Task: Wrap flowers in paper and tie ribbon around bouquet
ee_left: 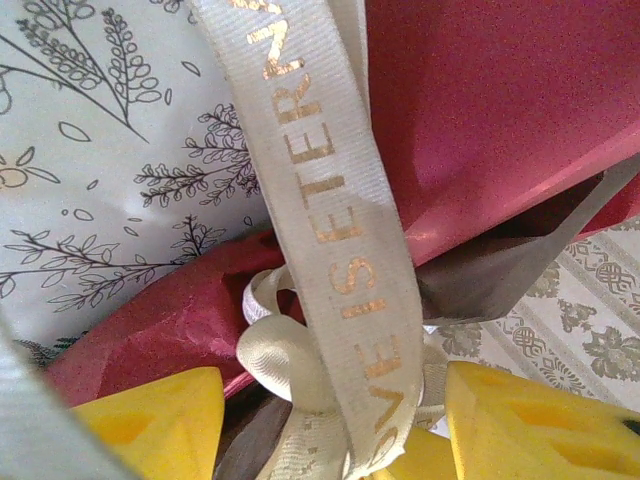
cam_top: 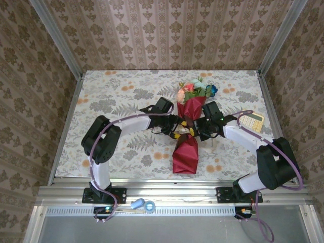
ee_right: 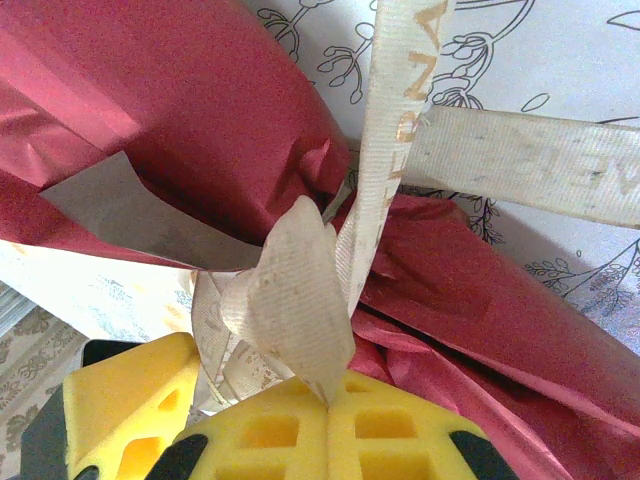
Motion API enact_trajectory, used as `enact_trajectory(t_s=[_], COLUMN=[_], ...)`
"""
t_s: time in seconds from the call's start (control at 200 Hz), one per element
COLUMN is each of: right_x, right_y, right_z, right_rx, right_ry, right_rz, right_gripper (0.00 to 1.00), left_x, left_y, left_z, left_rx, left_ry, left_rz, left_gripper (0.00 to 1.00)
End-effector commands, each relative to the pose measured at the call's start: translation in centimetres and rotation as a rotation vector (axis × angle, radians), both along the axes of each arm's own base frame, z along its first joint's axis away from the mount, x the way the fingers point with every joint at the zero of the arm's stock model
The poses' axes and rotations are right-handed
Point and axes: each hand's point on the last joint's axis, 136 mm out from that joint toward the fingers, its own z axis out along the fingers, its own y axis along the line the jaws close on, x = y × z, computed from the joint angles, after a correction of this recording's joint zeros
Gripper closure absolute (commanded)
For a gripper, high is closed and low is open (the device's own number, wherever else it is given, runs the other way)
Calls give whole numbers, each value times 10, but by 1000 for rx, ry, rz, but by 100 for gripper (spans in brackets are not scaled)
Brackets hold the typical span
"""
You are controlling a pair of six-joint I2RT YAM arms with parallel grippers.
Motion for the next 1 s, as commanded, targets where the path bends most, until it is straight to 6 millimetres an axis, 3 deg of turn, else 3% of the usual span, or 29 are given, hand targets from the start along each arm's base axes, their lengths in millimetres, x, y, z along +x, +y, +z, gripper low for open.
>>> enact_trajectory(t_s=[0.0,0.22,0.565,0.995], right_x=[1,0,-1,-2], right_y=[2,2,4,5], right_z=[1,2,3,6], right_rx=[7,10,24,32], right_ry=[0,-1,-7,-17], right_rz=[-8,-7,-7,-9], right_gripper=[100,100,100,100], left_x=[-1,10,15,13], left_y=[-9,-16,-19,-31], left_z=[2,3,3,0], left_rx=[-14,-25,-40,-58], left_ry=[0,-23,-36,-27], left_rz=[-19,-8,11,5], left_gripper=[43,59,71,67])
